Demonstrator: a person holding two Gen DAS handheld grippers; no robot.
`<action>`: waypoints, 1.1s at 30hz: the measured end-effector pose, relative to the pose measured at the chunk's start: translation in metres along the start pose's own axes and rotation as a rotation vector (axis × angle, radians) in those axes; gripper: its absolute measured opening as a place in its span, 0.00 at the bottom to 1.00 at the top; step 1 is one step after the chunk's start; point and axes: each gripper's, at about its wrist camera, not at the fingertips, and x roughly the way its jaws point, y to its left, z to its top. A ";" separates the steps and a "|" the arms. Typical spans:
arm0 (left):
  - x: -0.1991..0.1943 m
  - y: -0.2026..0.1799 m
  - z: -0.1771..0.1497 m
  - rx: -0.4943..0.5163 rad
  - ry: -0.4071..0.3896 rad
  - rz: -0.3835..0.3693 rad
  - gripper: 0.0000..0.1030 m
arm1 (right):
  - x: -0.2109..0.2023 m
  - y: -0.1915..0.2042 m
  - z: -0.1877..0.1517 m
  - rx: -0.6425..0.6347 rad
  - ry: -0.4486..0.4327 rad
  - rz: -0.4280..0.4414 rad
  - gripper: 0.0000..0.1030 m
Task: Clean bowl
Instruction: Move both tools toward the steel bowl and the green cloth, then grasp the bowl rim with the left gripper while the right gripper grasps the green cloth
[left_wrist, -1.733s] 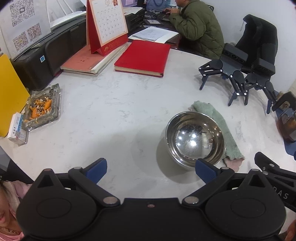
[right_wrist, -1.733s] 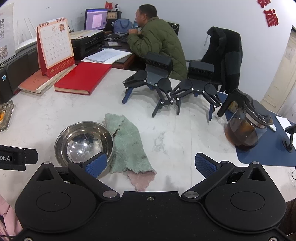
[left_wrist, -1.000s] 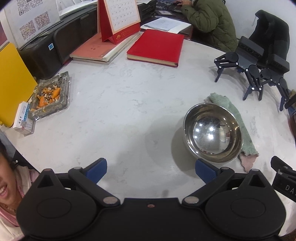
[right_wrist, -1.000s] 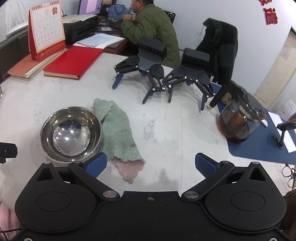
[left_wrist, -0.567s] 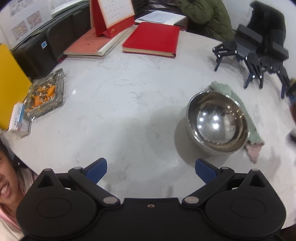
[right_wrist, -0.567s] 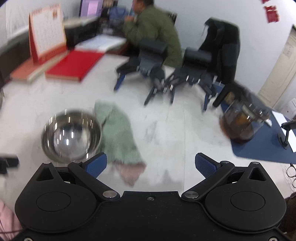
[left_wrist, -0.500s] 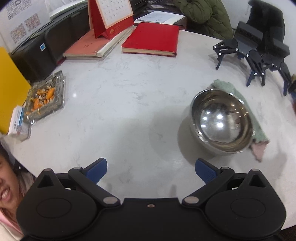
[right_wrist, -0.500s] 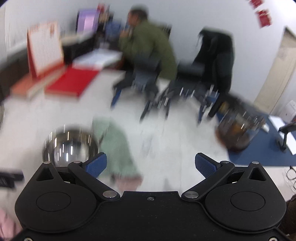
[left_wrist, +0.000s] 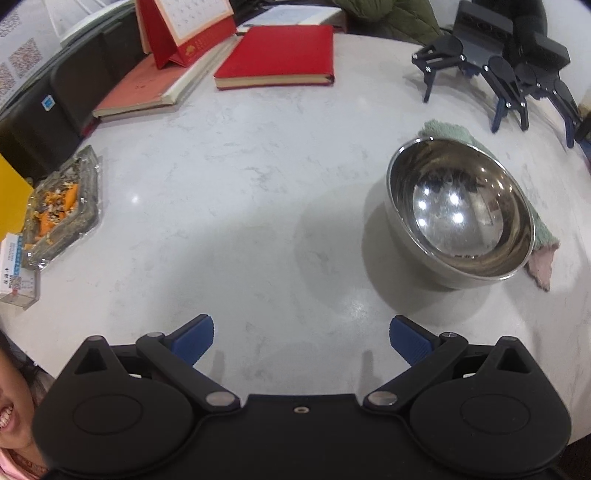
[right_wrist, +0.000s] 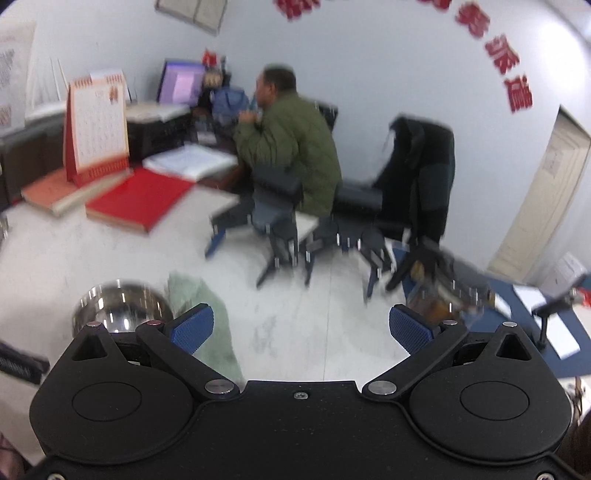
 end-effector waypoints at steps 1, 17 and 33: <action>0.001 0.000 0.001 -0.004 0.002 -0.004 0.99 | 0.005 0.000 0.001 -0.025 -0.012 0.014 1.00; -0.025 0.006 0.054 -0.152 -0.087 -0.081 0.99 | 0.128 -0.022 -0.031 0.016 0.157 0.152 1.00; 0.026 -0.012 0.074 -0.030 0.009 -0.161 0.91 | 0.175 0.029 -0.046 -0.184 0.267 0.406 1.00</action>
